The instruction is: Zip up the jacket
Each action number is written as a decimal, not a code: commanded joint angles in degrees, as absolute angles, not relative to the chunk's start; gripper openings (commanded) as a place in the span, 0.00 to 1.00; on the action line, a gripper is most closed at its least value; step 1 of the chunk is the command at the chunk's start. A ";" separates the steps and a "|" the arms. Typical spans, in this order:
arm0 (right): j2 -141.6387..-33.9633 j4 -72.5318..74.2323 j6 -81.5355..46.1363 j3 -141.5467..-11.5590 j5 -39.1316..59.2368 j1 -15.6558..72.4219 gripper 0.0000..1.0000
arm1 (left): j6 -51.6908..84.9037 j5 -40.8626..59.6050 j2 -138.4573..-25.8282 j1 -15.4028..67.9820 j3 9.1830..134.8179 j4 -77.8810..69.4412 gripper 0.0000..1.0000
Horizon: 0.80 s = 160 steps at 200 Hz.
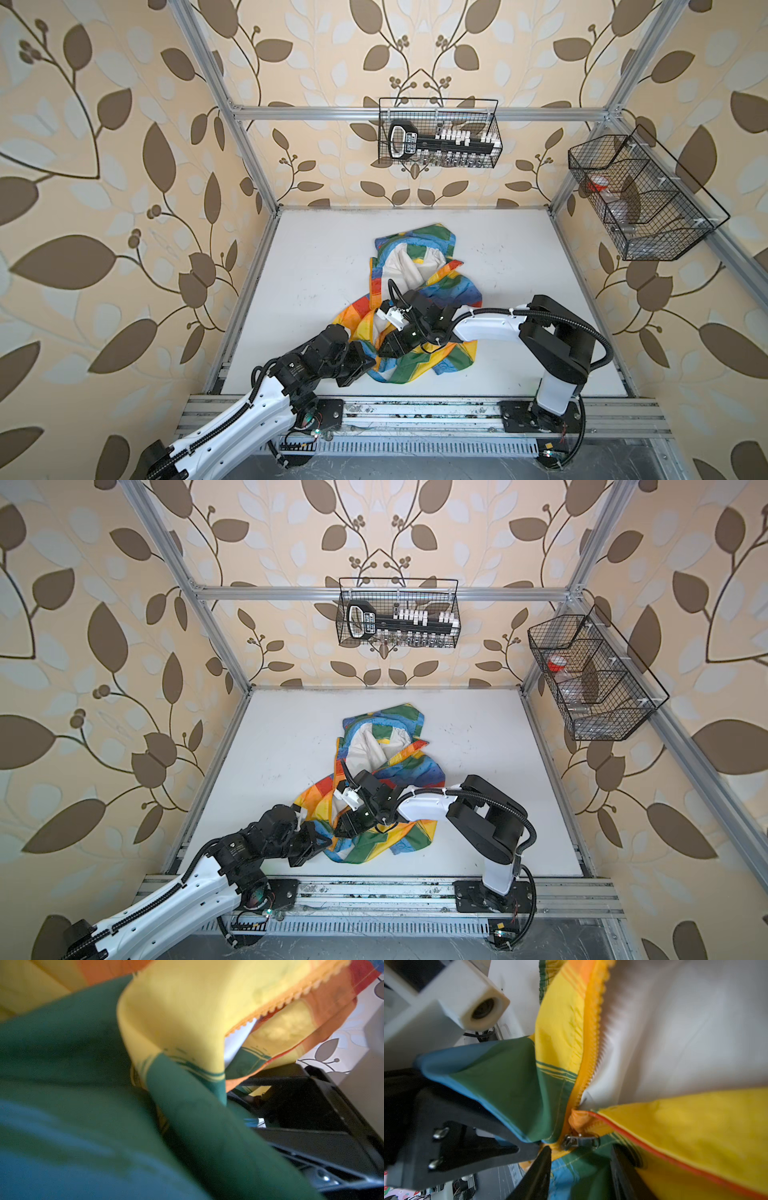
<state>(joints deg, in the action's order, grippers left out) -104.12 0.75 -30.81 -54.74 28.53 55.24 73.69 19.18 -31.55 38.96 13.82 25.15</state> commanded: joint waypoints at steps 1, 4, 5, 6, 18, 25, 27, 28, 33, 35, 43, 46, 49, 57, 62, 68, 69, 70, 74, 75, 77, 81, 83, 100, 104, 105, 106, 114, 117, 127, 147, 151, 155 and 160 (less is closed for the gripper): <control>-105.67 7.54 -34.17 -51.98 30.79 54.56 0.49 | 74.17 19.43 -30.95 38.91 14.35 24.45 0.00; -105.72 8.73 -35.11 -51.54 31.46 54.58 0.49 | 74.18 19.42 -30.87 38.86 14.33 24.39 0.00; -105.73 9.29 -35.40 -51.35 31.68 54.58 0.49 | 74.18 19.42 -30.91 38.85 14.33 24.37 0.00; -105.82 9.79 -35.72 -51.25 31.97 54.54 0.49 | 74.22 19.38 -30.88 38.94 14.33 24.36 0.00; -106.38 15.00 -39.34 -49.67 34.07 54.49 0.49 | 74.41 19.25 -30.76 38.93 14.07 23.98 0.00; -106.80 18.80 -42.18 -48.47 35.01 54.31 0.49 | 74.60 19.32 -30.76 38.95 13.83 23.47 0.00; -106.86 20.10 -43.06 -48.11 35.47 54.25 0.49 | 74.68 19.38 -30.76 38.94 13.74 23.25 0.00; -106.87 20.77 -43.55 -47.92 35.71 54.24 0.48 | 74.74 19.40 -30.81 38.94 13.68 23.14 0.00; -107.44 24.43 -46.13 -46.91 36.71 53.94 0.48 | 74.94 19.63 -30.85 38.94 13.47 22.62 0.00; -107.61 26.01 -47.00 -46.38 37.08 53.78 0.48 | 75.03 19.72 -30.85 38.94 13.34 22.44 0.00; -108.80 34.16 -52.69 -44.53 38.43 53.16 0.47 | 75.15 19.99 -31.03 38.87 13.06 21.95 0.00; -109.47 37.31 -54.86 -43.49 38.72 52.88 0.47 | 75.15 20.08 -31.09 38.92 13.01 21.90 0.00; -110.09 40.18 -56.87 -42.83 39.03 52.64 0.47 | 75.15 20.12 -31.11 38.93 13.01 21.92 0.00; -111.93 47.66 -61.97 -41.25 40.07 51.96 0.45 | 75.15 20.29 -31.20 38.98 13.03 21.96 0.00; -113.14 51.93 -64.83 -40.36 40.46 51.63 0.45 | 75.15 20.45 -31.26 38.89 13.07 21.90 0.00; -114.51 56.00 -67.68 -39.68 40.75 51.26 0.44 | 75.15 20.64 -31.20 38.93 13.10 21.80 0.00; -114.69 56.65 -68.12 -39.62 40.81 51.25 0.44 | 75.15 20.65 -31.20 38.98 13.10 21.80 0.00; -114.91 57.24 -68.34 -39.50 40.84 51.20 0.44 | 75.15 20.65 -31.20 38.96 13.10 21.80 0.00; -115.75 59.57 -70.10 -39.19 40.93 51.09 0.43 | 75.07 20.75 -31.20 38.94 13.16 21.80 0.00; -115.93 60.15 -70.47 -39.11 40.95 51.08 0.43 | 75.06 20.74 -31.20 38.94 13.22 21.84 0.00; -116.28 61.27 -71.19 -38.93 40.95 51.07 0.43 | 75.06 20.74 -31.16 38.89 13.19 21.90 0.00; -117.04 62.97 -72.37 -38.82 41.03 51.06 0.43 | 74.98 20.74 -31.12 38.94 13.18 21.95 0.00; -117.28 63.82 -72.78 -38.71 41.11 51.06 0.43 | 74.97 20.74 -31.11 38.94 13.18 21.90 0.00; -119.35 69.16 -76.88 -38.78 40.96 51.48 0.41 | 74.97 20.83 -31.11 38.94 13.01 21.75 0.00; -119.58 70.16 -77.66 -38.77 40.94 51.58 0.41 | 74.97 20.92 -31.16 38.93 12.93 21.67 0.00; -119.64 70.41 -77.81 -38.76 40.95 51.63 0.41 | 74.97 20.92 -31.14 38.93 12.88 21.69 0.00; -119.72 70.71 -78.02 -38.76 40.91 51.66 0.41 | 74.97 20.92 -31.17 38.89 12.90 21.66 0.00; -120.25 73.17 -79.67 -38.84 40.64 51.83 0.39 | 75.04 20.92 -31.12 38.95 12.70 21.64 0.00; -120.40 74.22 -80.42 -38.77 40.50 51.85 0.38 | 75.03 20.92 -31.12 38.96 12.78 21.66 0.00; -120.91 77.61 -82.75 -38.78 40.34 51.77 0.36 | 75.06 20.92 -31.11 38.94 12.58 21.63 0.00; -121.63 82.93 -86.67 -38.68 40.19 51.27 0.30 | 75.15 20.92 -31.11 38.92 12.57 21.65 0.00; -121.56 83.48 -87.17 -38.53 40.12 51.12 0.30 | 75.15 20.84 -31.11 38.93 12.63 21.63 0.00; -121.41 83.87 -87.34 -38.20 40.05 51.02 0.29 | 75.15 20.83 -31.11 38.88 12.65 21.72 0.00; -121.17 84.02 -87.26 -37.81 39.93 50.85 0.29 | 75.15 20.83 -31.11 38.90 12.74 21.76 0.00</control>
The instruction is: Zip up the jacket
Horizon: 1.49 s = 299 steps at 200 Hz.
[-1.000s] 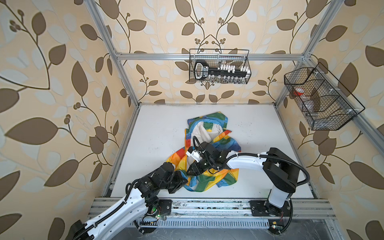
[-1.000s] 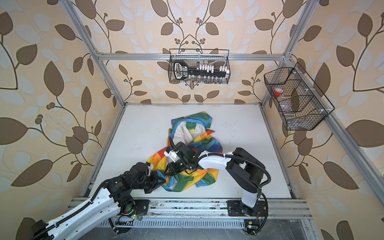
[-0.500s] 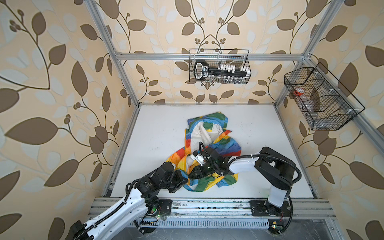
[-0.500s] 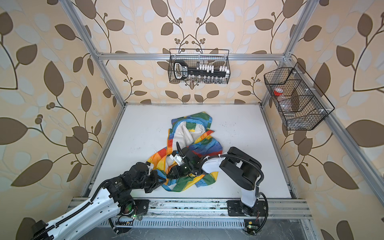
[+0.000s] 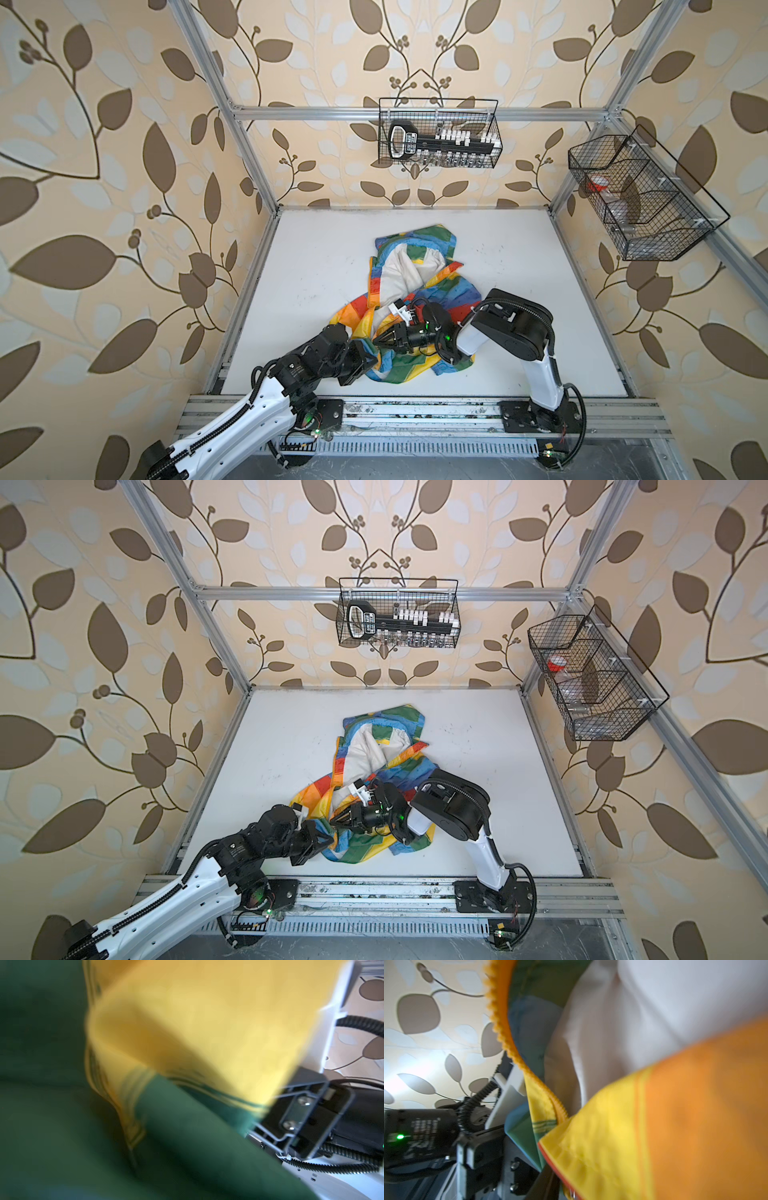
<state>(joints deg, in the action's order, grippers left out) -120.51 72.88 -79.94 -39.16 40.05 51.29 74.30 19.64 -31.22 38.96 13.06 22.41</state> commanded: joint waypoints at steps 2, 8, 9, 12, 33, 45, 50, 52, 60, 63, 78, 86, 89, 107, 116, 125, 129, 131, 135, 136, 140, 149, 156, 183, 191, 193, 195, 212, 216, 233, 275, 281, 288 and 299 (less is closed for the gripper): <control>-120.93 84.02 -87.25 -37.62 39.84 50.81 0.28 | 75.15 20.79 -31.11 38.90 12.81 21.83 0.00; -120.43 84.06 -86.96 -37.03 39.81 50.59 0.27 | 75.15 20.70 -31.03 38.95 12.89 21.96 0.00; -120.33 84.09 -86.94 -36.93 39.81 50.56 0.26 | 75.15 20.68 -30.98 38.94 12.90 21.92 0.00; -120.06 84.03 -86.72 -36.61 39.81 50.46 0.26 | 75.15 20.66 -30.94 38.93 12.92 21.89 0.00; -118.92 84.76 -86.64 -34.91 40.19 50.10 0.26 | 75.41 20.34 -30.60 38.89 12.92 21.99 0.00; -118.83 85.16 -86.73 -34.47 40.43 50.25 0.26 | 75.57 20.31 -30.59 38.92 12.92 21.91 0.00; -118.97 85.26 -86.63 -34.34 40.51 50.35 0.26 | 75.55 20.30 -30.59 38.83 13.01 21.90 0.00; -118.94 85.30 -86.64 -34.31 40.52 50.40 0.26 | 75.56 20.30 -30.59 38.91 13.07 21.93 0.00; -119.09 85.42 -86.57 -34.11 40.48 50.53 0.27 | 75.56 20.30 -30.67 38.97 13.22 21.92 0.00; -119.17 85.47 -86.58 -34.01 40.50 50.61 0.28 | 75.58 20.30 -30.67 38.94 13.27 21.93 0.00; -119.44 86.41 -86.88 -33.58 40.28 50.71 0.29 | 75.59 20.22 -30.76 38.98 13.58 21.97 0.00; -119.37 86.74 -87.07 -33.37 40.06 50.71 0.30 | 75.63 20.13 -30.76 38.91 13.70 21.98 0.00; -119.40 86.75 -87.04 -33.26 40.08 50.71 0.30 | 75.62 20.19 -30.76 38.93 13.71 21.98 0.00; -118.85 86.75 -86.95 -32.34 39.54 50.38 0.31 | 75.67 20.26 -30.76 38.86 13.89 22.11 0.00; -118.40 86.74 -86.71 -31.41 39.06 49.95 0.31 | 75.67 20.21 -30.76 38.95 13.96 22.06 0.00; -117.99 86.75 -86.61 -30.58 38.78 49.51 0.31 | 75.67 20.28 -30.76 38.89 13.97 22.22 0.00; -117.80 86.75 -86.57 -30.16 38.76 49.33 0.31 | 75.67 20.30 -30.77 38.93 14.00 22.15 0.00; -117.78 86.75 -86.57 -29.97 38.76 49.27 0.31 | 75.67 20.30 -30.76 38.89 14.05 22.17 0.00; -117.69 86.78 -86.61 -29.67 38.70 49.07 0.31 | 75.67 20.30 -30.79 38.90 14.03 22.22 0.00; -117.69 86.76 -86.64 -29.60 38.69 49.01 0.31 | 75.67 20.30 -30.78 38.92 14.05 22.18 0.00; -117.48 86.77 -86.66 -29.31 38.67 48.91 0.31 | 75.67 20.40 -30.76 38.87 13.98 22.15 0.00; -117.22 86.79 -86.50 -28.88 38.67 48.78 0.31 | 75.67 20.39 -30.85 38.89 13.99 22.09 0.00; -117.04 86.79 -86.47 -28.74 38.67 48.86 0.31 | 75.67 20.48 -30.93 38.92 14.02 21.98 0.00; -116.68 86.75 -86.58 -29.52 38.81 49.34 0.31 | 75.65 20.83 -31.37 38.90 13.97 21.45 0.00; -116.58 86.64 -86.59 -29.68 38.63 49.46 0.30 | 75.66 20.78 -31.31 38.93 13.97 21.46 0.00; -116.55 86.61 -86.53 -29.70 38.59 49.48 0.30 | 75.67 20.75 -31.29 38.89 13.97 21.47 0.00; -116.55 86.52 -86.50 -29.71 38.61 49.48 0.30 | 75.67 20.74 -31.29 38.92 13.97 21.47 0.00; -116.70 86.11 -86.31 -30.26 38.98 49.79 0.28 | 75.76 20.65 -31.29 38.93 13.97 21.22 0.00; -116.72 85.95 -86.18 -30.32 39.02 49.83 0.28 | 75.84 20.65 -31.29 38.86 13.97 21.12 0.00; -116.28 84.59 -84.87 -30.09 38.96 50.00 0.27 | 75.76 20.81 -31.46 39.00 13.98 21.08 0.00; -108.22 66.36 -72.25 -29.95 36.15 50.38 0.32 | 75.76 20.68 -30.98 38.93 14.37 21.90 0.00; -106.68 63.10 -70.08 -30.23 35.61 50.45 0.33 | 75.68 20.63 -30.81 38.92 14.49 22.16 0.00; -104.77 59.29 -67.50 -30.65 35.14 50.38 0.33 | 75.55 20.38 -30.63 38.92 14.70 22.60 0.00; -101.79 53.95 -63.87 -31.22 34.28 49.66 0.33 | 74.41 19.46 -30.28 38.87 15.88 23.94 0.00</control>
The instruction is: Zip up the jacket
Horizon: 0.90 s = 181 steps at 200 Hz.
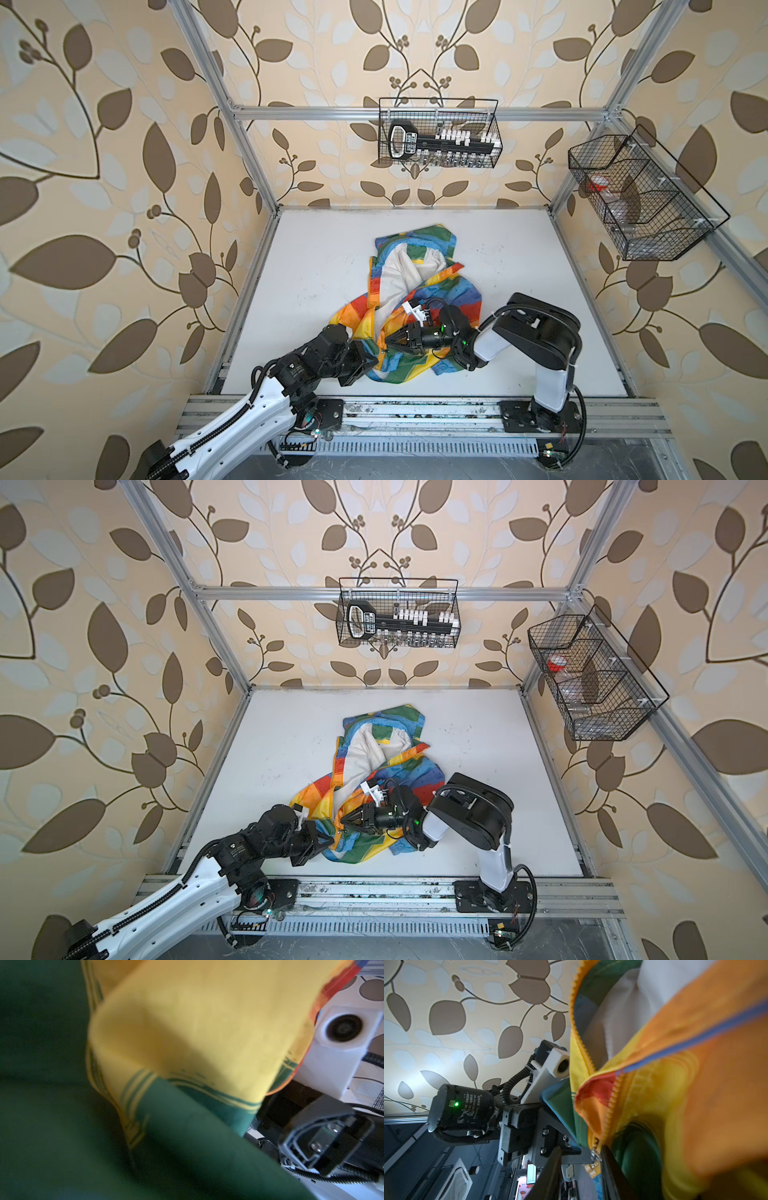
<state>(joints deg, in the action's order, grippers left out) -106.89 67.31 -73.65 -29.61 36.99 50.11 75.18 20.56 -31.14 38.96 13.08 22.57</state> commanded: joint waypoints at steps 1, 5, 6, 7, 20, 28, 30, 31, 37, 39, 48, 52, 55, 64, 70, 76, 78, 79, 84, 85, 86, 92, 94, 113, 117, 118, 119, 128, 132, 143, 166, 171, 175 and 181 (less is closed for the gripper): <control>-101.65 53.52 -63.58 -31.21 34.19 49.48 0.33 | 74.41 19.40 -30.26 38.90 16.23 24.05 0.00; -100.39 51.97 -62.55 -31.25 33.99 48.91 0.33 | 73.73 18.96 -30.24 38.87 17.01 24.62 0.00; -100.07 51.52 -62.30 -31.27 33.91 48.63 0.33 | 73.51 18.84 -30.19 38.90 17.25 24.79 0.00; -99.78 51.12 -62.00 -31.28 33.87 48.35 0.33 | 73.36 18.74 -30.21 38.92 17.41 24.96 0.00; -96.10 44.88 -58.71 -31.43 33.12 43.87 0.37 | 70.82 16.80 -30.47 38.90 21.19 27.43 0.00; -93.11 38.97 -55.76 -32.15 32.53 39.99 0.39 | 69.00 15.21 -30.97 38.89 23.83 29.17 0.00; -92.38 37.30 -54.81 -32.52 32.39 39.13 0.39 | 68.51 14.79 -31.16 38.90 24.61 29.59 0.00; -92.07 36.49 -54.30 -32.69 32.28 38.51 0.39 | 68.31 14.65 -31.23 38.92 24.87 29.83 0.00; -89.99 31.12 -51.11 -34.26 31.61 35.61 0.42 | 67.05 13.53 -31.86 38.85 27.01 31.15 0.00; -89.32 29.09 -49.74 -34.95 31.24 34.48 0.42 | 66.75 13.29 -32.18 38.87 27.58 31.59 0.00; -86.49 19.30 -43.64 -39.14 28.57 30.82 0.45 | 64.91 12.39 -33.42 38.85 30.33 33.12 0.00; -85.50 14.63 -40.98 -41.44 27.16 29.19 0.48 | 64.31 12.04 -33.99 38.85 31.29 33.86 0.00; -84.90 11.35 -39.09 -43.19 26.10 28.13 0.49 | 63.99 11.89 -34.42 38.89 32.05 34.38 0.00; -83.88 4.27 -34.50 -48.34 23.00 25.26 0.56 | 62.79 11.42 -35.34 38.85 33.74 35.86 0.00; -84.14 0.02 -32.25 -51.87 20.79 23.60 0.62 | 62.22 10.99 -35.62 38.88 34.49 36.80 0.00; -85.36 -3.09 -30.45 -55.41 19.32 22.12 0.69 | 61.61 9.96 -35.60 38.90 35.36 38.05 0.00; -85.96 -4.20 -29.76 -56.50 19.00 21.39 0.70 | 61.44 9.50 -35.49 38.93 35.63 38.47 0.00; -86.27 -4.65 -29.56 -57.08 18.90 21.07 0.71 | 61.35 9.28 -35.50 38.93 35.70 38.66 0.00; -87.86 -6.84 -28.62 -59.69 17.89 19.66 0.73 | 61.06 7.90 -35.07 38.84 36.28 39.69 0.00; -88.14 -7.20 -28.51 -60.17 17.69 19.36 0.73 | 60.98 7.68 -34.98 38.80 36.33 39.84 0.00; -88.50 -7.51 -28.36 -60.63 17.50 19.09 0.74 | 60.95 7.49 -34.85 38.78 36.40 40.00 0.00; -90.69 -8.84 -27.80 -63.00 16.70 17.59 0.75 | 60.67 5.95 -34.16 38.77 36.85 40.74 0.00; -91.45 -9.00 -27.60 -63.85 16.55 17.19 0.76 | 60.70 5.40 -33.85 38.76 36.90 40.88 0.00; -100.07 -10.41 -28.18 -70.82 13.77 13.47 0.78 | 60.94 2.63 -31.79 38.64 36.46 40.60 0.00; -102.00 -10.77 -28.48 -72.99 13.46 12.98 0.78 | 61.06 2.47 -31.58 38.59 36.23 40.38 0.00; -102.59 -10.84 -28.57 -73.54 13.41 12.95 0.78 | 61.07 2.46 -31.57 38.54 36.17 40.27 0.00; -103.11 -10.82 -28.61 -73.99 13.47 12.89 0.78 | 61.08 2.51 -31.56 38.52 36.11 40.18 0.00; -107.46 -10.40 -28.85 -77.30 14.57 12.72 0.76 | 61.37 2.87 -31.64 38.34 35.58 39.33 0.00; -109.22 -10.37 -28.91 -78.62 14.83 12.92 0.75 | 61.50 3.18 -31.79 38.34 35.29 38.89 0.00; -112.54 -9.74 -27.02 -81.28 14.70 14.03 0.74 | 61.78 4.16 -32.24 38.23 34.56 37.45 0.00; -116.53 -11.92 -18.94 -85.24 9.81 16.67 0.74 | 62.30 4.63 -32.83 38.06 33.86 34.65 0.00; -117.14 -12.24 -17.44 -85.62 9.51 16.83 0.74 | 62.40 4.90 -32.94 38.01 33.76 34.03 0.00; -117.46 -12.30 -16.28 -85.84 9.34 16.86 0.74 | 62.48 5.11 -33.08 38.05 33.70 33.60 0.00; -117.76 -12.39 -14.69 -85.88 8.92 16.90 0.75 | 62.49 5.38 -33.36 38.02 33.72 33.31 0.00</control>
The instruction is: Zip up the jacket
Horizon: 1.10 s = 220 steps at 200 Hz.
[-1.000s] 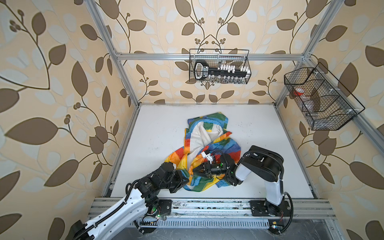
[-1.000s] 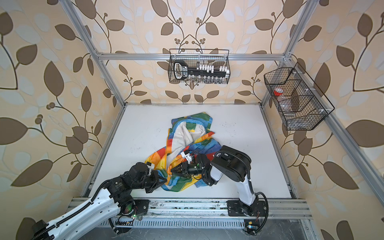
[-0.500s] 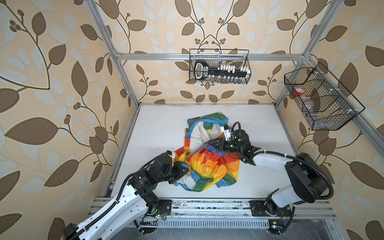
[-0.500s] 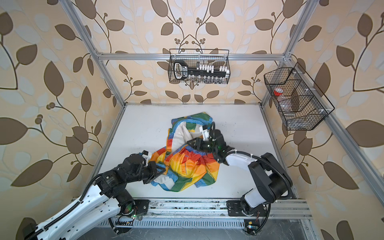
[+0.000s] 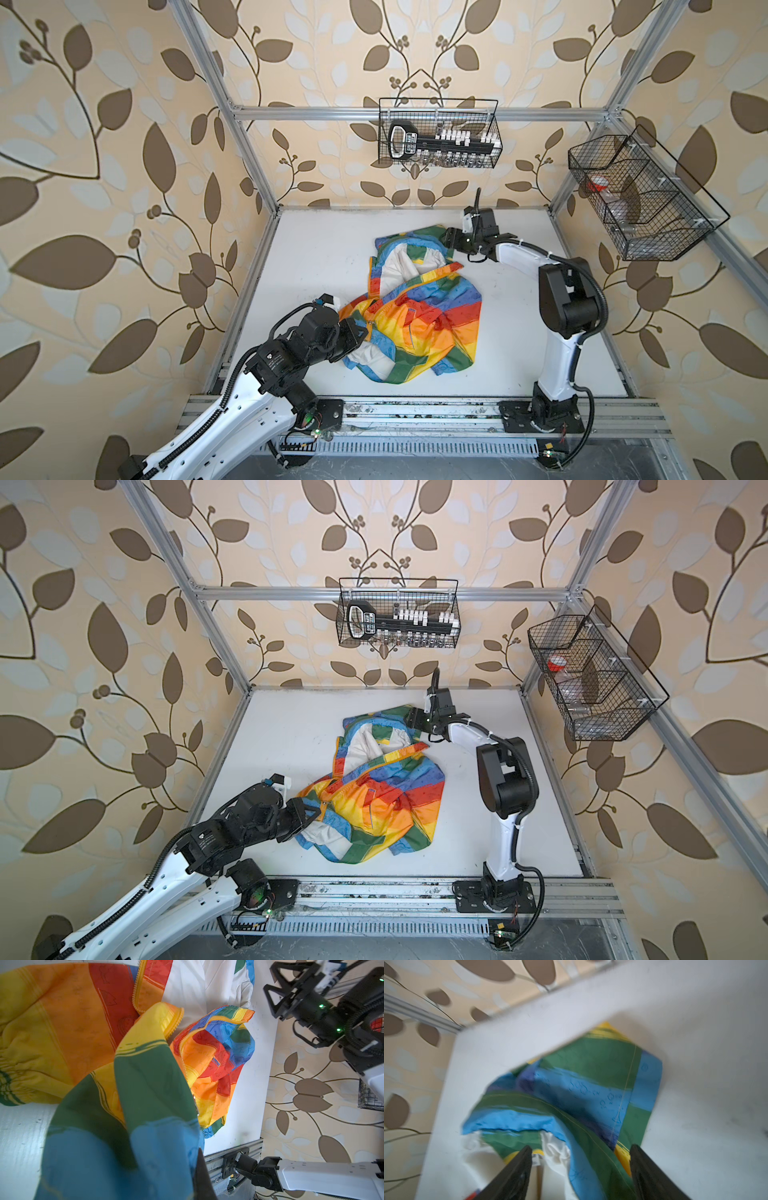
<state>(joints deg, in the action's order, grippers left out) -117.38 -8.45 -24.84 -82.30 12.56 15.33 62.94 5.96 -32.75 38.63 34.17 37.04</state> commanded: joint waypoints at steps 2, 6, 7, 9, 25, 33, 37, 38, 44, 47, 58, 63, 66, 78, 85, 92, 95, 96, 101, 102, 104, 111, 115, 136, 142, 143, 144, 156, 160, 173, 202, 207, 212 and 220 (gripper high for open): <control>-117.77 -12.28 -14.29 -85.87 8.80 16.99 0.75 | 62.49 5.43 -33.46 38.03 33.72 33.29 0.00; -117.77 -12.05 -13.06 -85.64 8.55 17.04 0.75 | 62.49 5.66 -33.65 37.90 33.76 33.14 0.00; -117.77 -11.91 -12.90 -85.58 8.62 17.00 0.75 | 62.49 5.77 -33.70 37.89 33.75 33.18 0.00; -117.80 -11.64 -12.39 -85.47 8.75 17.04 0.75 | 62.49 5.86 -33.78 37.95 33.73 33.10 0.00; -117.87 -10.54 -8.77 -85.36 9.97 17.07 0.75 | 62.81 6.72 -34.23 37.87 33.21 32.33 0.00; -118.03 -10.02 -6.99 -85.59 11.03 17.22 0.75 | 63.13 7.26 -34.28 37.86 32.76 31.56 0.00; -118.22 -9.83 -6.12 -85.87 11.48 17.23 0.75 | 63.34 7.52 -34.28 37.72 32.56 31.16 0.00; -118.26 -9.88 -5.96 -85.96 11.54 17.23 0.75 | 63.40 7.58 -34.28 37.71 32.49 31.05 0.00; -118.90 -10.41 -4.80 -86.89 11.99 17.26 0.75 | 63.77 8.08 -34.32 37.69 32.12 30.53 0.00; -119.36 -10.99 -4.39 -87.63 12.05 17.30 0.75 | 63.93 8.27 -34.36 37.63 32.03 30.33 0.00; -121.72 -13.75 -3.25 -91.35 12.06 17.24 0.75 | 64.23 9.03 -34.37 37.53 31.60 29.81 0.00; -123.04 -15.57 -3.16 -93.35 11.96 17.20 0.75 | 64.29 9.34 -34.37 37.46 31.55 29.71 0.00; -123.94 -16.44 -3.09 -94.43 11.98 17.16 0.75 | 64.33 9.44 -34.37 37.48 31.52 29.71 0.00; -126.62 -18.68 -2.75 -97.79 12.91 17.21 0.75 | 64.59 10.14 -34.50 37.38 31.31 29.55 0.00; -127.75 -19.15 -2.80 -99.19 13.96 17.26 0.75 | 64.68 10.60 -34.41 37.41 31.26 29.57 0.00; -128.52 -19.46 -2.60 -100.03 15.27 17.44 0.75 | 64.69 10.89 -34.29 37.33 31.28 29.60 0.00; -128.76 -19.65 -2.45 -100.40 15.73 17.54 0.75 | 64.69 10.96 -34.28 37.28 31.29 29.73 0.00; -128.81 -19.76 -2.37 -100.56 15.95 17.56 0.75 | 64.64 10.97 -34.23 37.32 31.24 29.72 0.00; -129.66 -20.79 -1.81 -101.73 16.82 17.83 0.75 | 64.60 10.99 -34.07 37.21 31.38 29.87 0.00; -129.83 -20.94 -1.70 -101.93 16.94 17.88 0.75 | 64.60 10.99 -34.04 37.20 31.38 29.92 0.00; -130.00 -21.10 -1.64 -102.16 16.99 17.95 0.75 | 64.60 10.99 -33.98 37.20 31.42 30.00 0.00; -131.22 -22.90 -0.97 -103.92 17.02 18.42 0.75 | 64.64 11.10 -33.76 37.15 31.34 30.06 0.00; -132.01 -24.42 -0.52 -105.41 17.34 18.70 0.74 | 64.68 11.13 -33.67 37.10 31.27 30.05 0.00; -134.56 -27.29 0.07 -108.58 19.45 19.49 0.72 | 64.78 11.75 -33.66 36.90 31.09 29.85 0.00; -134.71 -26.89 -0.12 -108.21 20.17 19.59 0.70 | 64.78 11.86 -33.69 36.84 30.96 29.81 0.00; -134.68 -26.76 -0.24 -108.16 20.28 19.64 0.70 | 64.78 11.95 -33.68 36.79 30.95 29.85 0.00; -134.66 -26.65 -0.34 -108.18 20.33 19.66 0.70 | 64.78 11.95 -33.67 36.81 30.94 29.86 0.00; -134.82 -25.93 -1.44 -107.82 19.33 19.95 0.61 | 64.94 11.87 -33.58 36.71 30.82 29.72 0.00; -134.95 -25.99 -1.64 -107.98 18.67 20.09 0.59 | 64.95 11.89 -33.51 36.70 30.72 29.71 0.00; -134.93 -26.15 -2.14 -108.03 17.89 20.29 0.36 | 64.86 11.79 -33.27 36.57 30.85 29.97 0.00; -127.61 -17.02 -10.09 -98.53 15.41 16.84 0.00 | 62.05 10.42 -33.00 35.52 32.96 32.84 0.00; -125.50 -14.84 -12.27 -95.92 15.21 15.48 0.00 | 60.87 10.08 -33.17 35.13 33.76 33.72 0.00; -123.23 -12.81 -14.27 -93.40 15.25 13.97 0.00 | 59.62 9.81 -33.49 34.69 34.68 34.51 0.00; -119.52 -10.09 -17.55 -89.81 15.13 11.32 0.00 | 56.97 9.54 -34.39 33.80 36.46 35.85 0.00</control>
